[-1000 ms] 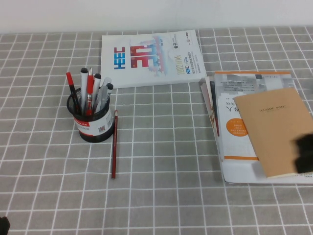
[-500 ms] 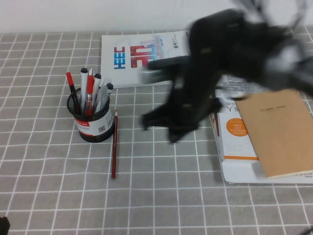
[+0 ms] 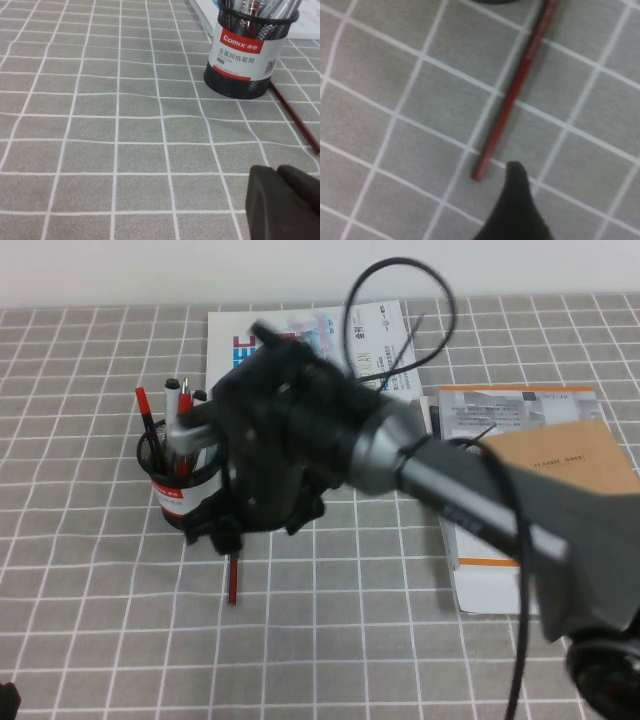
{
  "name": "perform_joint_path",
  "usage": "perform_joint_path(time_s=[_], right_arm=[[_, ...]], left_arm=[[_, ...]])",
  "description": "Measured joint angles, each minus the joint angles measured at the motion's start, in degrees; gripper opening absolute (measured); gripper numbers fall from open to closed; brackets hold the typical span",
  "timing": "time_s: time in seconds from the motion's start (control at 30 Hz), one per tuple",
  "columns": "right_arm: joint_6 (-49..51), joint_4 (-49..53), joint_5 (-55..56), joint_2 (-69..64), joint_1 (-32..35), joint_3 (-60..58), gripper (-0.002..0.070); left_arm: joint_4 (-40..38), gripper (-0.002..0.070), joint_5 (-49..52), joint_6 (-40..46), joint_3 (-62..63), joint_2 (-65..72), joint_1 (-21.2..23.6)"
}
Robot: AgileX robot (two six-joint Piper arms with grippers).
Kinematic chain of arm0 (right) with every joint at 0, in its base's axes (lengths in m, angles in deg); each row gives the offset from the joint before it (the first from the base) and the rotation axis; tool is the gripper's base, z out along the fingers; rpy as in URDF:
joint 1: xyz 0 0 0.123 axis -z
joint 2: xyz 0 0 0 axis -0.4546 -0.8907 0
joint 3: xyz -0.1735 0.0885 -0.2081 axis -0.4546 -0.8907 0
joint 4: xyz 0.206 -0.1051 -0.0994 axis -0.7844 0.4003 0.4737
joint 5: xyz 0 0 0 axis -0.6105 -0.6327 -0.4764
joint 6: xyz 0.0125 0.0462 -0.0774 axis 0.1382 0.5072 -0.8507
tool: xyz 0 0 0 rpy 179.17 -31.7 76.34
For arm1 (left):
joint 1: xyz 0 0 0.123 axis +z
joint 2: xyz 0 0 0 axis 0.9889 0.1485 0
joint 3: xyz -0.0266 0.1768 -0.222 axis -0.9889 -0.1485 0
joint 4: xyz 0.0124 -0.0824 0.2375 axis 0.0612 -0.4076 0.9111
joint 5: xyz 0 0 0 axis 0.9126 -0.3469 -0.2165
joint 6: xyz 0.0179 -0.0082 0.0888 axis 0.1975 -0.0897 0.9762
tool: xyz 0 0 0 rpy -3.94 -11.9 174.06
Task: Put the pen into the pen holder
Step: Pick up the pen on the table
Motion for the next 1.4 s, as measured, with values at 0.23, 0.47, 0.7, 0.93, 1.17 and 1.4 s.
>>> perform_joint_path(time_s=[0.23, 0.47, 0.7, 0.93, 1.17, 1.4], right_arm=[[0.63, 0.55, -0.12, -4.88, -1.76, 5.09, 0.0396], [1.67, -0.86, -0.12, -9.35, -1.85, 9.33, 0.0390], [3.17, -0.99, -0.12, -11.84, -1.85, 9.79, 0.0338], [3.31, -0.96, -0.38, -12.31, -1.85, 10.02, 0.0244], [5.19, -1.94, -0.40, -12.28, -1.85, 10.15, 0.0034], [8.47, -0.23, 0.15, -3.55, -1.85, -1.78, -0.0010]], left_arm=[[0.00, -0.0005, 0.00, 0.00, 0.00, 0.00, 0.00], [0.00, -0.0005, 0.00, 0.00, 0.00, 0.00, 0.00], [0.00, -0.0005, 0.00, 0.00, 0.00, 0.00, 0.00], [0.00, -0.0005, 0.00, 0.00, 0.00, 0.00, 0.00], [0.00, -0.0005, 0.00, 0.00, 0.00, 0.00, 0.00], [0.00, -0.0005, 0.00, 0.00, 0.00, 0.00, 0.00]])
